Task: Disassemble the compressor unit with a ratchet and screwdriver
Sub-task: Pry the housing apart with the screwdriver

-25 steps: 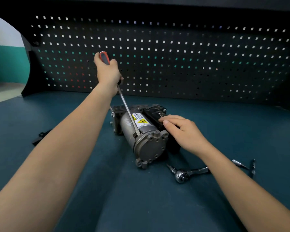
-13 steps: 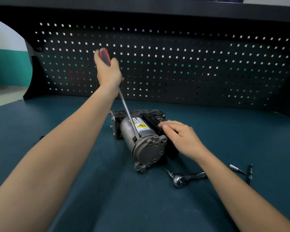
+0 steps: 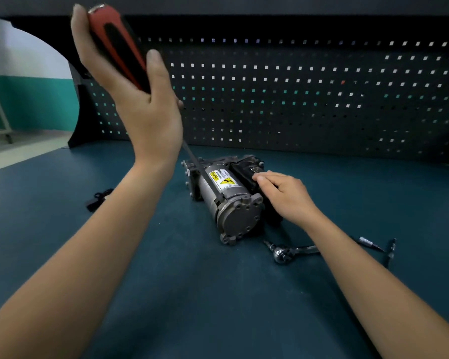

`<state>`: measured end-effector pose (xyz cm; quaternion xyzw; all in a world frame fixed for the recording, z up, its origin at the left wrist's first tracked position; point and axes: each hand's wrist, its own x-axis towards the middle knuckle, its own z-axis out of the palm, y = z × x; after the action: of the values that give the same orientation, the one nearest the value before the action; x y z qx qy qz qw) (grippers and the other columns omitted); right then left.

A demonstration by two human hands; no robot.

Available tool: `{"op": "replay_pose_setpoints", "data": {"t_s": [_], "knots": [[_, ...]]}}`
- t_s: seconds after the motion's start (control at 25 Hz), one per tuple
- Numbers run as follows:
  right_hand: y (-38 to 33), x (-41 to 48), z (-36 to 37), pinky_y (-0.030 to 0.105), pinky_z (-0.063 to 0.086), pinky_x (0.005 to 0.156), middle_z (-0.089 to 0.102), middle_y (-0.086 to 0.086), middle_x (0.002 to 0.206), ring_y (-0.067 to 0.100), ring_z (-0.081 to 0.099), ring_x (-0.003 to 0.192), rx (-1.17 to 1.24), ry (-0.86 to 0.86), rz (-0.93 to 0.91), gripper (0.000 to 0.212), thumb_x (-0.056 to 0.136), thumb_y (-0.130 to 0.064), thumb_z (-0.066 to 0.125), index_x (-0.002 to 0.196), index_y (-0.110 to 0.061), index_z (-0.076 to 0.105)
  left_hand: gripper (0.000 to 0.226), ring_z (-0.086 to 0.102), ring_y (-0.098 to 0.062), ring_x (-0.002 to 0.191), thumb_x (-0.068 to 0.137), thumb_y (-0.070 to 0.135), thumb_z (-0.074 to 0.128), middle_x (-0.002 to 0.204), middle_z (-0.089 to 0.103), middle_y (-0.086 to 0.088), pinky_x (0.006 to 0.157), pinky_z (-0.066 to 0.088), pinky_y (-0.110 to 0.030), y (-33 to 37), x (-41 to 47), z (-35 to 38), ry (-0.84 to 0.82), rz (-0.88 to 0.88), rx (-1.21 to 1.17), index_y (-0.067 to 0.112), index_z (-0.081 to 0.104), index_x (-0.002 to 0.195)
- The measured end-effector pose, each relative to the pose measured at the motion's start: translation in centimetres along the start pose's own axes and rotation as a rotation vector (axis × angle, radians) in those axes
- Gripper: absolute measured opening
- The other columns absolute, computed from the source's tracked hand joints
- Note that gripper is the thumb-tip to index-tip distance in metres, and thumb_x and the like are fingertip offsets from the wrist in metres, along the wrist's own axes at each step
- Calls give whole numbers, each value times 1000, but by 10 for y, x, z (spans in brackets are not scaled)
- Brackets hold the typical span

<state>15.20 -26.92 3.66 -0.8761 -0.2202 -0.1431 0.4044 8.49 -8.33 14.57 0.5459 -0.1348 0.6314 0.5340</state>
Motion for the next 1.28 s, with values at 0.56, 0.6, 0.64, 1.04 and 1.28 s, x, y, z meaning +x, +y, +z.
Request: {"op": "replay_pose_setpoints", "data": {"t_s": [0.56, 0.6, 0.64, 1.04, 1.28], "knots": [[-1, 33, -21, 22, 41, 80, 66, -12, 101, 10, 59, 104, 77, -59, 155, 27, 85, -41, 60, 103, -23, 70, 35, 50, -14, 45, 80, 6, 53, 65, 51, -4, 51, 46, -28, 9, 11, 2, -86, -291, -270, 10, 40, 112], [-3, 47, -24, 24, 41, 74, 64, -7, 106, 14, 59, 100, 1, -116, 245, 36, 82, -47, 61, 105, -21, 67, 25, 52, -14, 46, 78, 4, 53, 59, 51, 0, 52, 48, -28, 3, 19, 4, -123, -380, -308, 12, 43, 99], [-6, 58, -24, 26, 42, 69, 62, -2, 110, 18, 58, 97, -66, -225, 359, 48, 79, -54, 62, 110, -17, 62, 17, 55, -14, 48, 78, 3, 53, 56, 53, 2, 53, 48, -27, -3, 26, 6, -143, -471, -335, 12, 45, 90], [3, 70, -5, 37, 55, 70, 71, 12, 90, 26, 67, 70, 311, -464, 680, 42, 73, -43, 74, 98, -10, 66, 18, 35, -9, 37, 82, 2, 55, 53, 40, 3, 41, 32, -22, -12, 16, 2, 119, -447, -274, 10, 39, 80], [-1, 61, -4, 23, 49, 39, 67, 4, 53, 17, 64, 42, 401, -308, 703, 25, 82, -33, 69, 86, -10, 62, 18, 36, -10, 36, 86, -3, 52, 59, 37, -4, 43, 36, -24, 15, -8, -10, 193, -227, -238, 4, 36, 90]]}}
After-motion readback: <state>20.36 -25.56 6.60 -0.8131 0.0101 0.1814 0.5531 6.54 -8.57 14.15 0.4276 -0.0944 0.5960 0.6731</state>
